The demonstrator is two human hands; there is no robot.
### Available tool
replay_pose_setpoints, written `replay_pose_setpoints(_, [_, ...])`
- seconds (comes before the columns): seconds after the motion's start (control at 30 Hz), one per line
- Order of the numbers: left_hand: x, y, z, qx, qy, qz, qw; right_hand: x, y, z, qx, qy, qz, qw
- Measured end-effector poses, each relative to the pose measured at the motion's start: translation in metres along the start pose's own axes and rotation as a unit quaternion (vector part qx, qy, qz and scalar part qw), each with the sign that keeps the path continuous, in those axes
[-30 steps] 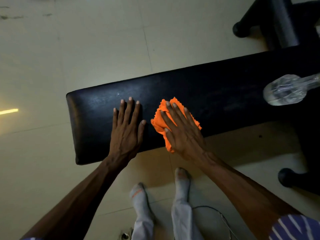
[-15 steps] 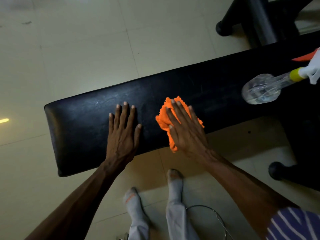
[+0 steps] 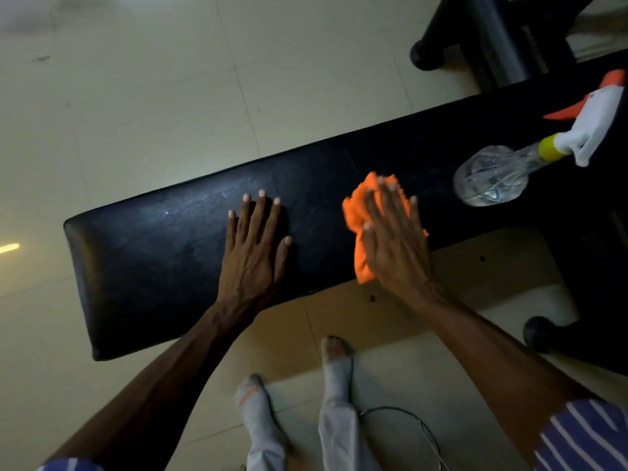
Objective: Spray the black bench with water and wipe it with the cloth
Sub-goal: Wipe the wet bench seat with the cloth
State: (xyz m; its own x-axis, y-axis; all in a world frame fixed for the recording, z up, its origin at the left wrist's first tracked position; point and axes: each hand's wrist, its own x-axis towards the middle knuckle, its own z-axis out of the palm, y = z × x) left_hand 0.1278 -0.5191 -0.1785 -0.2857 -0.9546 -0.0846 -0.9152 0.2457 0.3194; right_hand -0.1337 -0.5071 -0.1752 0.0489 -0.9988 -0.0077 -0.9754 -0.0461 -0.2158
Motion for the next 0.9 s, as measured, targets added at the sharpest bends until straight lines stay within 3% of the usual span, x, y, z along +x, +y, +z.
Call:
replay_pose_setpoints(0.1, [0.006, 0.012, 0.009, -0.003, -0.002, 0.005, 1.0, 0.023, -0.023, 0.006, 0.006, 0.037, 0.074, 0.997])
replay_pose_setpoints(0.23, [0.009, 0.027, 0.013, -0.014, 0.002, 0.002, 1.0, -0.02, -0.019, 0.013, -0.008, -0.025, -0.074, 0.997])
replay_pose_setpoints(0.3, [0.012, 0.031, 0.014, -0.014, 0.002, 0.006, 1.0, -0.029, 0.013, 0.005, -0.012, -0.039, -0.093, 0.995])
replay_pose_setpoints(0.4, [0.018, 0.039, 0.016, -0.007, -0.009, 0.003, 1.0, -0.008, 0.038, -0.008, -0.004, -0.023, -0.018, 1.0])
replay_pose_setpoints(0.53, [0.027, 0.053, 0.02, -0.009, -0.011, 0.011, 1.0, 0.034, 0.009, -0.01, 0.02, 0.012, 0.086, 0.996])
replay_pose_setpoints(0.73, [0.044, 0.064, 0.018, -0.005, -0.012, 0.027, 1.0, -0.004, 0.035, -0.015, 0.011, -0.064, -0.069, 0.995])
replay_pose_setpoints(0.9, [0.064, 0.067, 0.019, -0.013, 0.002, 0.028, 1.0, 0.041, 0.043, -0.018, 0.038, -0.028, 0.024, 0.999])
